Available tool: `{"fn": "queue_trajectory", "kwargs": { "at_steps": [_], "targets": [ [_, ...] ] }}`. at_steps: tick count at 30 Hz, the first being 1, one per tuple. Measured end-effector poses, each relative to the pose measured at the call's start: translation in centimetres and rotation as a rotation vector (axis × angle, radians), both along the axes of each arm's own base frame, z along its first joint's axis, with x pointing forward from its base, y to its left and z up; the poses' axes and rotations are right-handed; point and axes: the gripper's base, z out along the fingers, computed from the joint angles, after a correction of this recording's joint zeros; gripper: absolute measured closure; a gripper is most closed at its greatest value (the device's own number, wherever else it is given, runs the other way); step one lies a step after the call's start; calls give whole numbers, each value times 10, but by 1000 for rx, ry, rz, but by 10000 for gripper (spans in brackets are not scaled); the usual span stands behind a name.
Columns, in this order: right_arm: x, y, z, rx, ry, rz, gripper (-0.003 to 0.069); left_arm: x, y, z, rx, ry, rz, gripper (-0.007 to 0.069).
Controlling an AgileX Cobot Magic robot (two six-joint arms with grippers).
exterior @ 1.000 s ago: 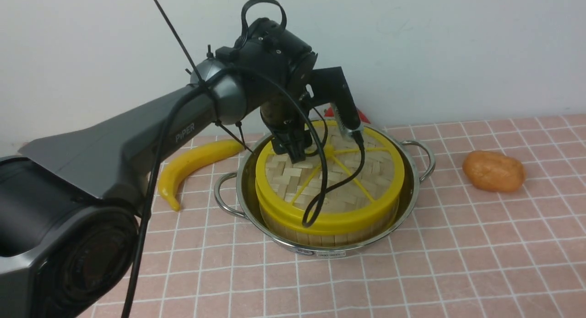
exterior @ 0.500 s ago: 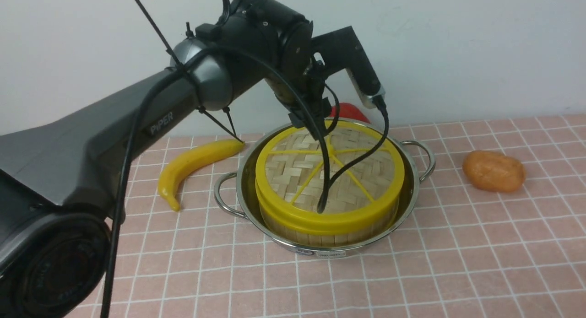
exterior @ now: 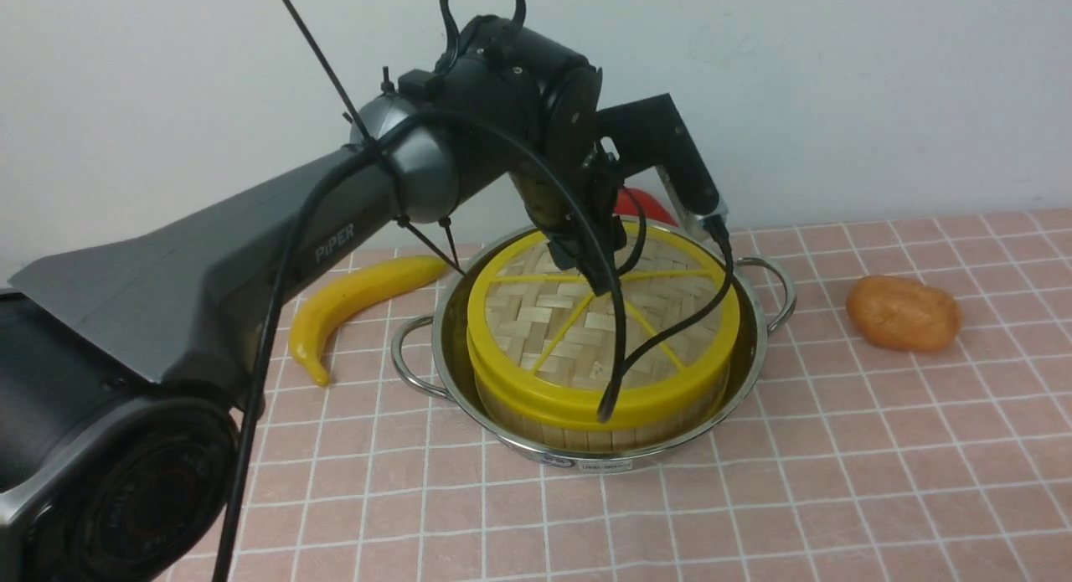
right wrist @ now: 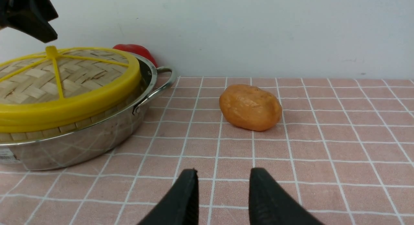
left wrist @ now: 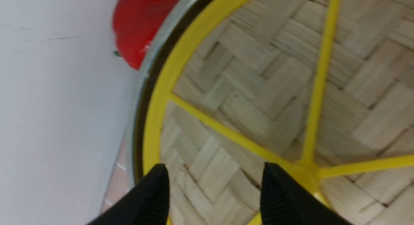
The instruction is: Place the steamer in the pot on the pink tablecloth, and put the lid on the steamer.
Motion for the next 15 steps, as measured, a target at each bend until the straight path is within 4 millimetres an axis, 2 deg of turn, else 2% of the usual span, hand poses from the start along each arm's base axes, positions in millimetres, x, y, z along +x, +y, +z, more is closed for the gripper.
{"fn": "queue_trajectory", "kwargs": {
  "at_steps": [7,11,15],
  "targets": [
    [0,0,0,0,0,0,417,-16,-2,24,-95,58,2,216],
    [0,0,0,0,0,0,417,-18,-2,24,-93,78,-5,216],
    [0,0,0,0,0,0,417,-16,-3,15,-76,91,-4,216]
  ]
}}
